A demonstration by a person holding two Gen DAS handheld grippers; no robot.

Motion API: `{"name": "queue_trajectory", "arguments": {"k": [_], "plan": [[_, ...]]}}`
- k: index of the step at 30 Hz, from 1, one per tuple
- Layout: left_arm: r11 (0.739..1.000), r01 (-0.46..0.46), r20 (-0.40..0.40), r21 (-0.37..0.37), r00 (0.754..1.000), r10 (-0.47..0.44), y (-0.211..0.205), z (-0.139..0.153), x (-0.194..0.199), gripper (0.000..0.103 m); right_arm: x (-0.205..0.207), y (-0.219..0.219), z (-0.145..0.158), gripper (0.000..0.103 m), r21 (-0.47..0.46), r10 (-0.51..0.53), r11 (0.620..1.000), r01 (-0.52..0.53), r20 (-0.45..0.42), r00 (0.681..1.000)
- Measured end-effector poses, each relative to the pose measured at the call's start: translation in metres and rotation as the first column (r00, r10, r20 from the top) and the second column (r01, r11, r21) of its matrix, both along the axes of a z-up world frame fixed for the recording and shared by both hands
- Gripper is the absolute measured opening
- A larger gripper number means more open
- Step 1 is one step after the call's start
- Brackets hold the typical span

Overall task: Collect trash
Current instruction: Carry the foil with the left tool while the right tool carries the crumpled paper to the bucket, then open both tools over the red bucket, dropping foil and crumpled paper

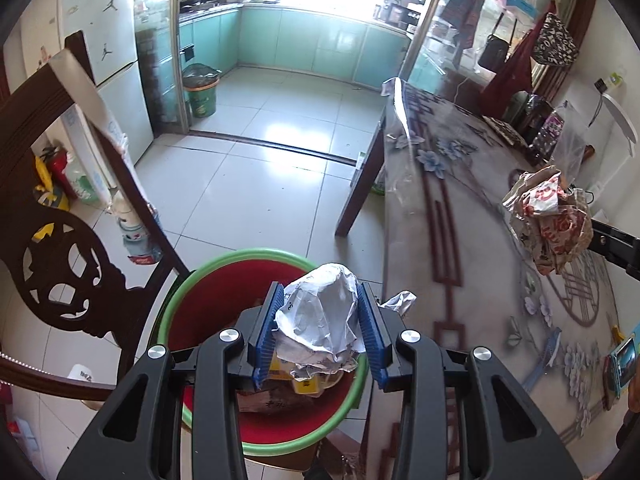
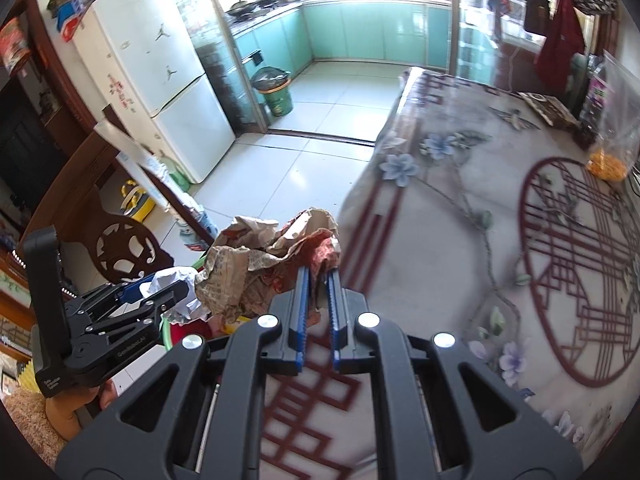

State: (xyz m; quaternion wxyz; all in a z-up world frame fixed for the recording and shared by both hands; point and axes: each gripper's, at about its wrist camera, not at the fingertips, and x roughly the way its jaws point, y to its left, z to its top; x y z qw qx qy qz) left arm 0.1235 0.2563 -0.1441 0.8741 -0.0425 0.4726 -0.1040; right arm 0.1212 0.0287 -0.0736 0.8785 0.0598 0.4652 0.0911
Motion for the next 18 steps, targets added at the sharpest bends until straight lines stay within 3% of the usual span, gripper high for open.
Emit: {"name": "queue_trajectory", "arguments": {"k": [18], "plan": [[0.997,-0.08,-0.127,0.017,0.989,0.081,0.046,-0.041,0.003,0.036,0.015,0.061,-0.037,0.01,0.079,0.163,0.985,-0.155,-0.12,0.979]]}}
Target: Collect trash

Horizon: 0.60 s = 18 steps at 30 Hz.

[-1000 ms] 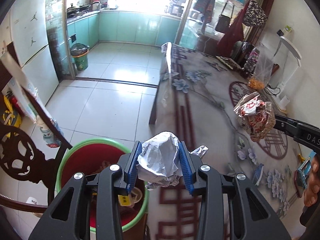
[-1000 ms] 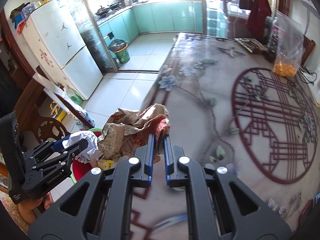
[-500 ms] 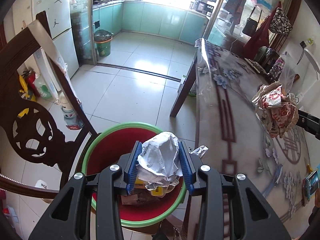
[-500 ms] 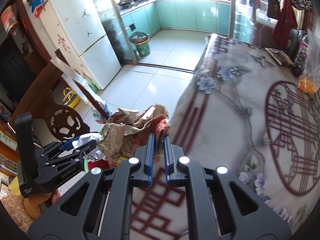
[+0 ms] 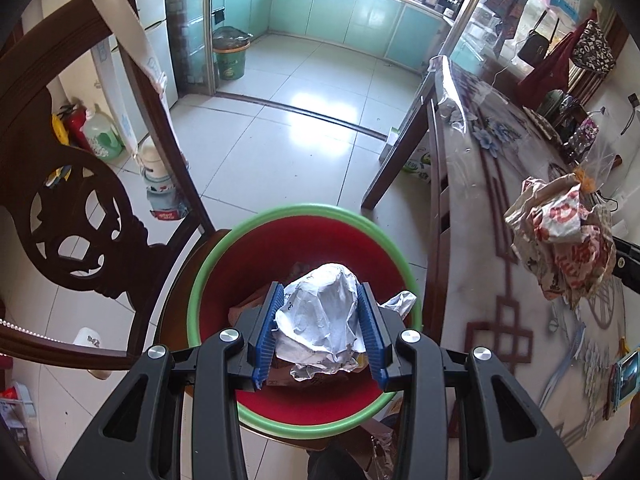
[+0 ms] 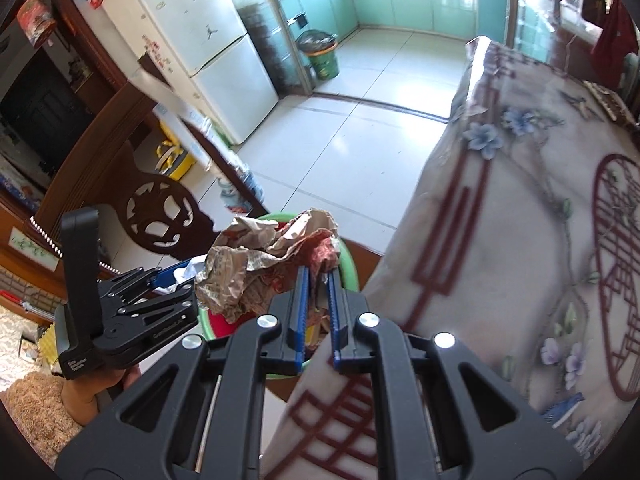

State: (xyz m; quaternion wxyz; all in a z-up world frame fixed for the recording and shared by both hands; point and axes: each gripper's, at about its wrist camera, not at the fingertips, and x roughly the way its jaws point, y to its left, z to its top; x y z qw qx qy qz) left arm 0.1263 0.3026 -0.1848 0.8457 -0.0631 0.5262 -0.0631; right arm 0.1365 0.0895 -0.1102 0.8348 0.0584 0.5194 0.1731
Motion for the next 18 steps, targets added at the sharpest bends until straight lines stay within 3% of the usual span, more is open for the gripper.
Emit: {"name": "queue_trajectory", "arguments": {"k": [4,6,7,8,12,14,15,18], "plan": [[1.0,-0.015,-0.019,-0.004,1.0,0.014,0.008,-0.006,-0.001,0.039,0.0,0.015,-0.012,0.011,0.019,0.047,0.999,-0.046,-0.043,0.998],[0.999,-0.032,-0.019,0.002,0.999,0.032,0.012,-0.006,-0.001,0.077,-0.001,0.024,-0.016,0.018,0.024,0.089,0.996,-0.087,-0.064,0.994],[0.999,-0.048,-0.002,-0.002,0.999,0.048,0.016,-0.003,-0.002,0.082,-0.002,0.027,-0.017,0.033,0.02,0.095,0.995,-0.094,-0.065,0.993],[0.998,-0.059,0.009,-0.011,0.998,0.059,0.018,-0.001,-0.003,0.083,-0.003,0.028,-0.015,0.04,0.019,0.093,0.996,-0.092,-0.053,0.994],[0.997,-0.082,0.054,-0.013,0.995,0.082,0.019,0.016,-0.003,0.086,-0.005,0.019,-0.002,0.041,0.005,0.067,0.998,-0.067,-0.002,0.998],[0.997,-0.073,0.109,-0.019,0.991,0.074,0.012,0.032,-0.003,0.088,-0.004,0.002,0.009,0.058,-0.016,-0.005,1.0,0.005,0.043,0.999],[0.997,-0.073,0.144,-0.014,0.987,0.075,0.009,0.041,-0.003,0.093,-0.004,-0.005,0.014,0.061,-0.025,-0.034,0.999,0.036,0.067,0.997],[0.996,-0.089,0.288,0.005,0.954,0.083,-0.006,0.072,-0.007,0.095,-0.009,-0.03,0.032,0.078,-0.058,-0.117,0.99,0.126,0.15,0.982]]}}
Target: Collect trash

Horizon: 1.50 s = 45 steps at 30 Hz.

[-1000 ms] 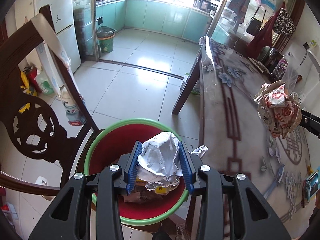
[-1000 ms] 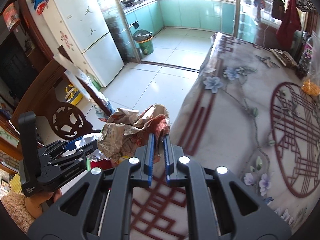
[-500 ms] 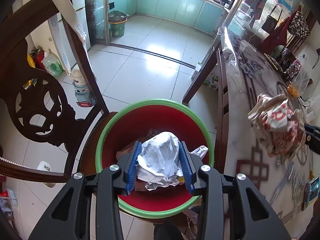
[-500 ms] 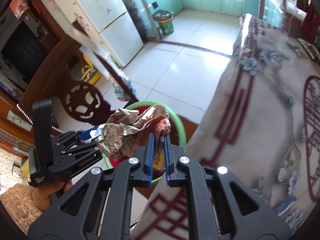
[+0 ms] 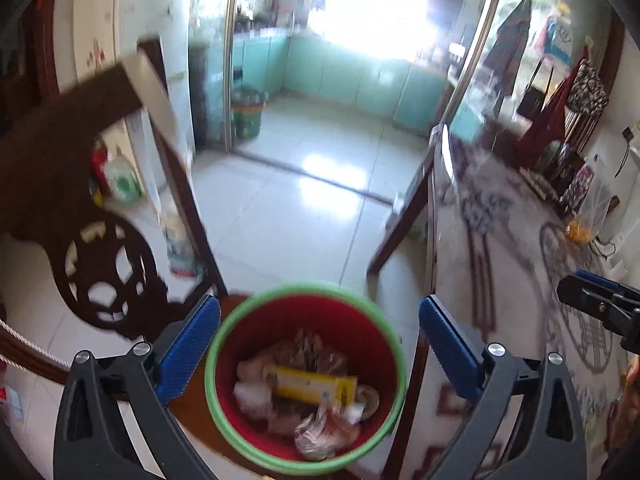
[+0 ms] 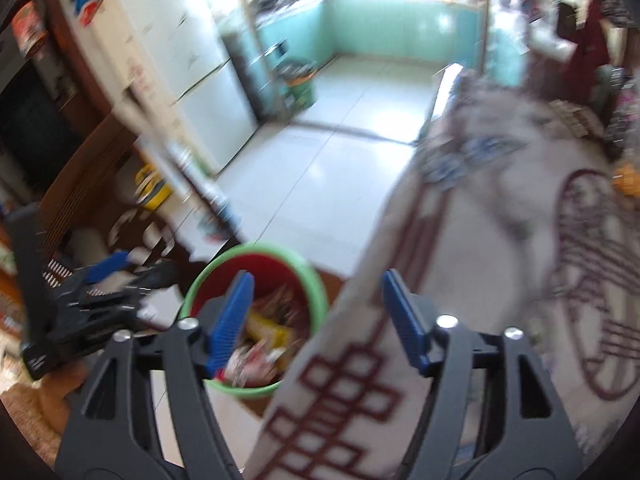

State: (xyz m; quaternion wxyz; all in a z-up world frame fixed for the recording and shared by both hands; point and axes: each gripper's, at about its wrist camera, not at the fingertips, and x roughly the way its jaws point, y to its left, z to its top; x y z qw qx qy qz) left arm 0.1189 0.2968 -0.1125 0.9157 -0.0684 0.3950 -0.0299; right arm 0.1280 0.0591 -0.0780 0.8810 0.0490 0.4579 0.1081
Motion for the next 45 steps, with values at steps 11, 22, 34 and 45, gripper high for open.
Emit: {"name": "queue_trajectory", "arguments": {"k": [11,22,34,45], "plan": [[0.996,0.083,0.382,0.027,0.92,-0.087,-0.078,0.072,-0.032,0.095,-0.056,-0.084,0.055,0.098,-0.016,-0.175,0.982,0.189,0.306,0.936],[0.999,0.024,0.382,0.035,0.923,-0.035,-0.165,0.082,-0.07,0.095,-0.107,-0.163,0.08,0.098,-0.02,-0.249,0.953,0.303,0.522,0.816],[0.994,-0.095,0.33,0.047,0.941,0.074,-0.234,0.08,-0.112,0.095,-0.126,-0.216,0.071,0.098,-0.063,-0.152,0.976,0.207,0.478,0.865],[0.989,-0.12,0.319,0.081,0.944,0.088,-0.254,0.087,-0.129,0.095,-0.128,-0.234,0.064,0.098,-0.051,-0.128,0.985,0.165,0.424,0.897]]}}
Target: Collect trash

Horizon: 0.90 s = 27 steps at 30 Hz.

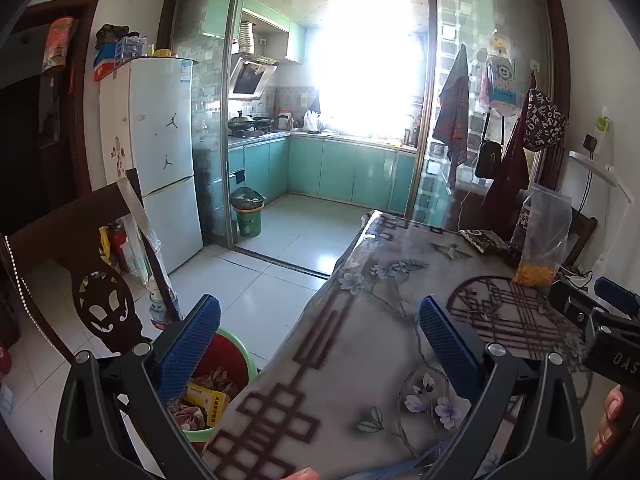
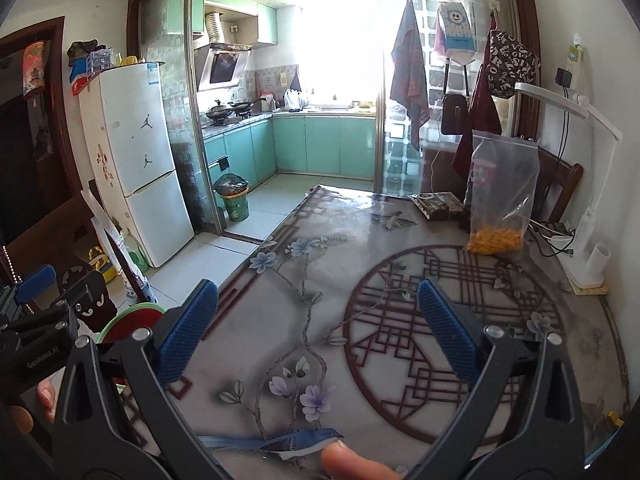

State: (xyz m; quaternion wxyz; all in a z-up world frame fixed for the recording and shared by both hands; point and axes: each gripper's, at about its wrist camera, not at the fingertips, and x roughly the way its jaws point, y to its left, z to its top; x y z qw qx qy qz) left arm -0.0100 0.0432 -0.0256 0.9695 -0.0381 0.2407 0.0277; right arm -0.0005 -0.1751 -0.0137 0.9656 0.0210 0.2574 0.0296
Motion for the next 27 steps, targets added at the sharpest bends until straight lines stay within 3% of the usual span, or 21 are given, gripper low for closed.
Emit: {"name": "queue_trajectory", "arguments": {"k": [27], "plan": [[1.0,0.024,-0.01,0.012,1.0,-0.024,-0.017,0.003,0.002,0.095,-0.001,-0.015,-0.002,0.098,0.014,-0.007,1.0,0.007,-0.036,0.999]]}}
